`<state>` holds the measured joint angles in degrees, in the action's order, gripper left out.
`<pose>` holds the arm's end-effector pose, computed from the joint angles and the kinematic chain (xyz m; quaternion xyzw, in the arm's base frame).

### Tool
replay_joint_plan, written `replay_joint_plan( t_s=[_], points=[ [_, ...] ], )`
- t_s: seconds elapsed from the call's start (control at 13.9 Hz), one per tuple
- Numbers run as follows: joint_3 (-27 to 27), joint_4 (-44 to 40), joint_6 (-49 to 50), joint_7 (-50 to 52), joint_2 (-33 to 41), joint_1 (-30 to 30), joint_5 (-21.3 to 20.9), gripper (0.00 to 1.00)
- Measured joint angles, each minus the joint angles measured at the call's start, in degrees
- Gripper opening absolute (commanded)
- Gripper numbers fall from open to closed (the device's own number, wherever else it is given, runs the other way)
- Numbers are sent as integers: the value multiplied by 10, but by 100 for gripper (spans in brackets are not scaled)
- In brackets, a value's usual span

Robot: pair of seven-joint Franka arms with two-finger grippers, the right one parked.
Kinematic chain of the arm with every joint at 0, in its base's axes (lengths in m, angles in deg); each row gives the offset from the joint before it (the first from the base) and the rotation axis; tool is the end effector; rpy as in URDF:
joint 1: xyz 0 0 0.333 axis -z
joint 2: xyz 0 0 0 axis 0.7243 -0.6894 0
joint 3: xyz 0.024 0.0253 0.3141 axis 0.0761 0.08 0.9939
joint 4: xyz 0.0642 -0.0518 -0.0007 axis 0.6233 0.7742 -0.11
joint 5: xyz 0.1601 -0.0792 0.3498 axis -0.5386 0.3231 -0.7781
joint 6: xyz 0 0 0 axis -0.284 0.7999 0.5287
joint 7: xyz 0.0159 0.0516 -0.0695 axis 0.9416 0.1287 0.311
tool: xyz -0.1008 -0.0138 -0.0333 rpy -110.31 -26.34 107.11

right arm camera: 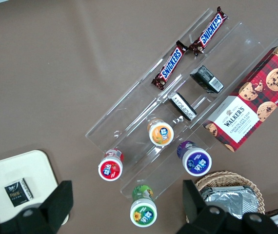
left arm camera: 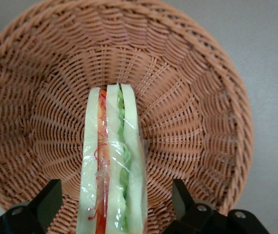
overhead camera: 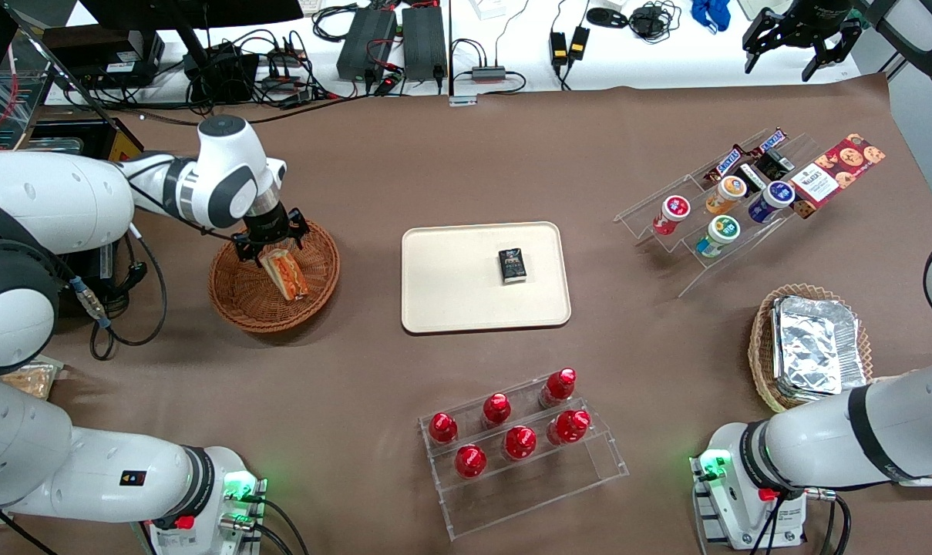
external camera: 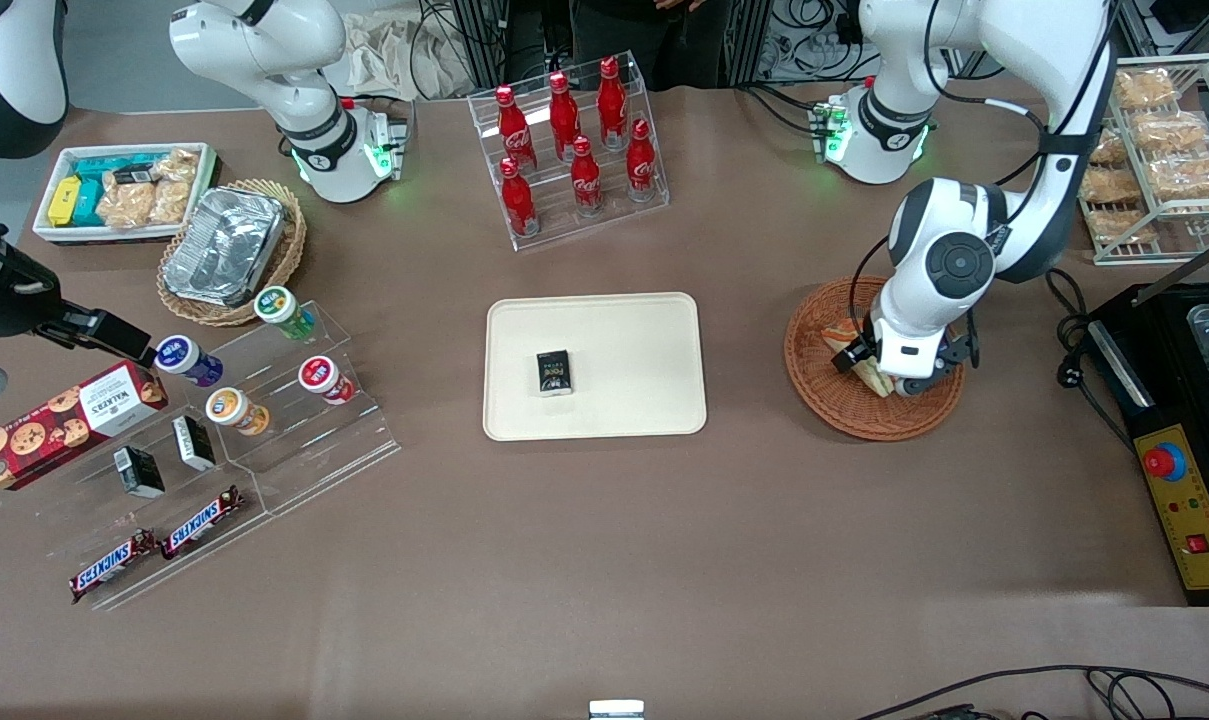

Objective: Place sandwich from basket to tray
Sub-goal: 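Lower the open left gripper and close it on the sandwich, then lift the sandwich and carry it with the left gripper to the tray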

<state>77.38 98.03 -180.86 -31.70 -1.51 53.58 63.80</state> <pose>0.4737 -0.1276 0.2560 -0.9527 -0.2958 0.0507 0.0470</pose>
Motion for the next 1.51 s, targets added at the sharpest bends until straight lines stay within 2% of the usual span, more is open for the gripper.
replay_joint_plan(
  t_s=[0.14, 0.22, 0.29, 0.43, 0.5, 1.01, 1.51],
  points=[
    [0, 8, -6, 1, -7, 0, -8, 100],
    [0, 9, -6, 3, -11, 0, -13, 96],
    [0, 9, -7, 5, -15, 0, -16, 75],
    [0, 9, -14, 15, -21, 0, -17, 4],
    [0, 9, -18, 25, -23, 0, -19, 0],
    [0, 1, -28, 48, -14, 0, -33, 0],
    [-35, -38, 81, 37, 136, 0, -36, 0]
  ],
)
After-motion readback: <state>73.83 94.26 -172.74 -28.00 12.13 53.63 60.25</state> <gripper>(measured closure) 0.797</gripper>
